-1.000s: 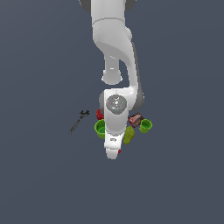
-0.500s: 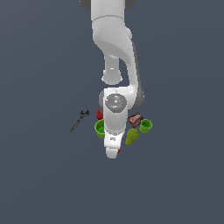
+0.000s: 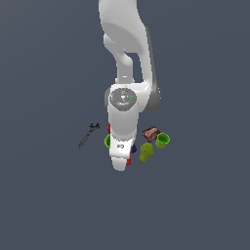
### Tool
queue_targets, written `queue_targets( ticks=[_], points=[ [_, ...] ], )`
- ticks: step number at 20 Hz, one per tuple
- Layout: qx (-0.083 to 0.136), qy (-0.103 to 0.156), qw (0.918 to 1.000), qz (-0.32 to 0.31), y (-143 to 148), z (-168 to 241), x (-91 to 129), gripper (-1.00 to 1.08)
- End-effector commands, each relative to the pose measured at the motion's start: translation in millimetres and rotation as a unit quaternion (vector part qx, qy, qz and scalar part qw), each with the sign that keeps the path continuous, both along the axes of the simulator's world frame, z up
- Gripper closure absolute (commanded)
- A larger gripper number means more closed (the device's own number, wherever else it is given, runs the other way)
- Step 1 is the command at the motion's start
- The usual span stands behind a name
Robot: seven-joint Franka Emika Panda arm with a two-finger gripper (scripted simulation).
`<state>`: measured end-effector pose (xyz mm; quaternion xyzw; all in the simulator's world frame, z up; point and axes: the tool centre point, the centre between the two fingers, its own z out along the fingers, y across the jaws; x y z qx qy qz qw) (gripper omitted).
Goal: Pick up a designated object from a clutter of objects.
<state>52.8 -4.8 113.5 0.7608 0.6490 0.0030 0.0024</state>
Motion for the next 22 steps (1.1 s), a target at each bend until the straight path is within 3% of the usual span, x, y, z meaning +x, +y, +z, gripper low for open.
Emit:
queue_targets(
  ticks=[1, 16, 22],
  points=[
    [0.0, -0.001, 1.0, 0.0, -7.5, 23.0, -1.4, 1.08],
    [0.001, 0.002, 1.0, 0.0, -61.0, 188.7, -12.8, 1.08],
    [0.001, 0.003, 1.0, 0.0, -77.4, 237.3, -14.3, 1.08]
  ],
)
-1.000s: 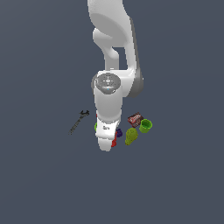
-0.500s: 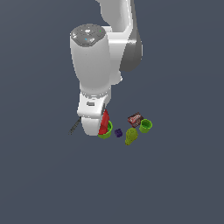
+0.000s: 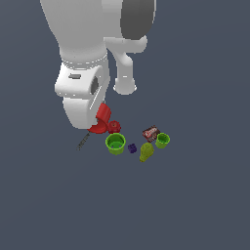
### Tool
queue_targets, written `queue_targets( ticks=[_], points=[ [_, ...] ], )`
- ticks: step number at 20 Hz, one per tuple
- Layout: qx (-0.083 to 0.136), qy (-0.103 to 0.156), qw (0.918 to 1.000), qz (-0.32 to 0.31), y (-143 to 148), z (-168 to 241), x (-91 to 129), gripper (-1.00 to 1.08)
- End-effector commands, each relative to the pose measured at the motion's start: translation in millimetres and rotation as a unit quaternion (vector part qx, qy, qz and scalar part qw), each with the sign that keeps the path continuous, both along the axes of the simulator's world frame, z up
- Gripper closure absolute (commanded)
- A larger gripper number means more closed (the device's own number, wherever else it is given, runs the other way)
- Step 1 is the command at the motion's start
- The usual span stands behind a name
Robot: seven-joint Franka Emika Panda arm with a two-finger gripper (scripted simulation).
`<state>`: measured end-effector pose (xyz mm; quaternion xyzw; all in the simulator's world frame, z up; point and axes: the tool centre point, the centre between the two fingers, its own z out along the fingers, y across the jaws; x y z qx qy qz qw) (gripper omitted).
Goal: Pick up a designated object from a clutter of objects.
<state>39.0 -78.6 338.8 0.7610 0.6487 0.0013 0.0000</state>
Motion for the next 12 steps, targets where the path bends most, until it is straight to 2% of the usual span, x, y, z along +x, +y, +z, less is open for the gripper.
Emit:
queue_targets(
  ticks=[1, 12],
  points=[
    [0.0, 0.0, 1.0, 0.0, -5.7, 18.2, -0.6, 1.08],
    [-0.001, 0.001, 1.0, 0.0, -17.2, 49.9, 0.9, 1.08]
  ],
)
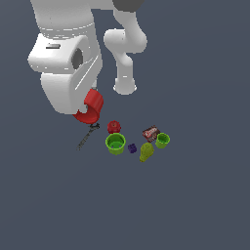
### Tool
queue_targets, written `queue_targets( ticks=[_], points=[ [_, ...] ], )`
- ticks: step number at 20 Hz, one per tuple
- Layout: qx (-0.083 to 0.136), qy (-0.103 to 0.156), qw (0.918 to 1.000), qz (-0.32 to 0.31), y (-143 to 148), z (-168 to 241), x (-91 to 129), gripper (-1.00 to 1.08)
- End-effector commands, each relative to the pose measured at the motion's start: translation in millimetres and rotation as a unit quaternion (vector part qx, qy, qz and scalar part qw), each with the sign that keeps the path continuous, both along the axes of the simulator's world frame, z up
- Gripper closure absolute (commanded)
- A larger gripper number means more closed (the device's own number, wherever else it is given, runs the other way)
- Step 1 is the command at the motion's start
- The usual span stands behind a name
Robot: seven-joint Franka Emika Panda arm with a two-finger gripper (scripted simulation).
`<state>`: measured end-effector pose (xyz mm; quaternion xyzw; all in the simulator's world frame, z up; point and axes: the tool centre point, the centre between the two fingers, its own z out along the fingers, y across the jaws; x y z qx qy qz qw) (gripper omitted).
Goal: Pick up a designated object from a clutter of objects.
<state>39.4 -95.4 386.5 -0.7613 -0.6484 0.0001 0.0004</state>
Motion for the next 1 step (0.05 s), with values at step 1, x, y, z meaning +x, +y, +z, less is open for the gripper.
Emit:
queue_targets(
  ticks=[1],
  points=[
    [0.0, 0.0, 1.0, 0.0, -0.5, 2.2, 0.6, 1.08]
  ],
)
